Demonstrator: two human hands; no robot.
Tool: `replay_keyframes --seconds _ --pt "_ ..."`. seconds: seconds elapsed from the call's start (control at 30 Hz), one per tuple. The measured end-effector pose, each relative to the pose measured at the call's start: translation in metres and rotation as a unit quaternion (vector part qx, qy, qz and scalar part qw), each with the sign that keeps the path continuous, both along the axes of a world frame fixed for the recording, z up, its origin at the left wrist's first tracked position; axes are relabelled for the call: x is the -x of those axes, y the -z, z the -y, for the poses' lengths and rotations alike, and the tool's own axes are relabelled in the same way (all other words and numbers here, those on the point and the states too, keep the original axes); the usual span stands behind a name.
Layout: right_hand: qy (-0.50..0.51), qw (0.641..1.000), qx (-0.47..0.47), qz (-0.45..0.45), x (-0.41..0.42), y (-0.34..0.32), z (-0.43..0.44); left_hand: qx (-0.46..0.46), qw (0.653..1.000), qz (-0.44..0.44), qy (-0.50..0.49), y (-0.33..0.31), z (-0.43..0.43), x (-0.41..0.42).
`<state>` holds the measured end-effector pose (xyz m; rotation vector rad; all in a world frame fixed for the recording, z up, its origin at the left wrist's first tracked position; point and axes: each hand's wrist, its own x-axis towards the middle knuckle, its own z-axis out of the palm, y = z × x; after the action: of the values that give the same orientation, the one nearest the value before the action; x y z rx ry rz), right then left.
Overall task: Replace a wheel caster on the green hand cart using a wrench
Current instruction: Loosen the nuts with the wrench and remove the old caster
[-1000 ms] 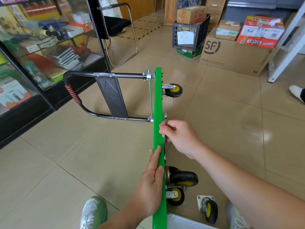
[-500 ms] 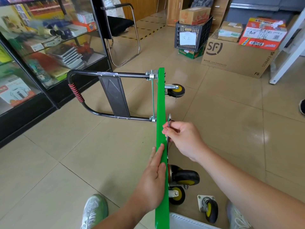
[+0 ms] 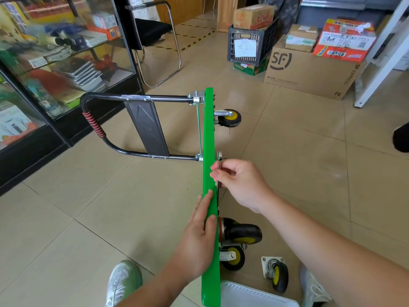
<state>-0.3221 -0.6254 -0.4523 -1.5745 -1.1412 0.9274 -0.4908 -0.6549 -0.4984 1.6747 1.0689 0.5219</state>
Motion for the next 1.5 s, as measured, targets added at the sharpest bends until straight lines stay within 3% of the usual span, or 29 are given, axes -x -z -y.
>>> replay_keyframes --seconds 0.43,1.07,1.23,1.5 --pt "0.064 0.997 -0.044 0.015 0.011 0.005 0.015 0.009 1.000 -0.003 0.010 -0.005 0.002 0.005" --pt "0.012 0.996 -0.083 -0.005 0.024 -0.008 0.055 0.030 1.000 -0.002 0.004 -0.024 0.010 0.003" --pt "0.072 0.990 -0.121 0.003 0.004 -0.018 0.039 0.053 0.999 -0.013 0.004 -0.022 0.009 0.006" --pt "0.051 0.991 0.006 -0.120 -0.021 -0.004 -0.005 0.065 0.998 -0.020 0.015 -0.023 0.005 0.005"
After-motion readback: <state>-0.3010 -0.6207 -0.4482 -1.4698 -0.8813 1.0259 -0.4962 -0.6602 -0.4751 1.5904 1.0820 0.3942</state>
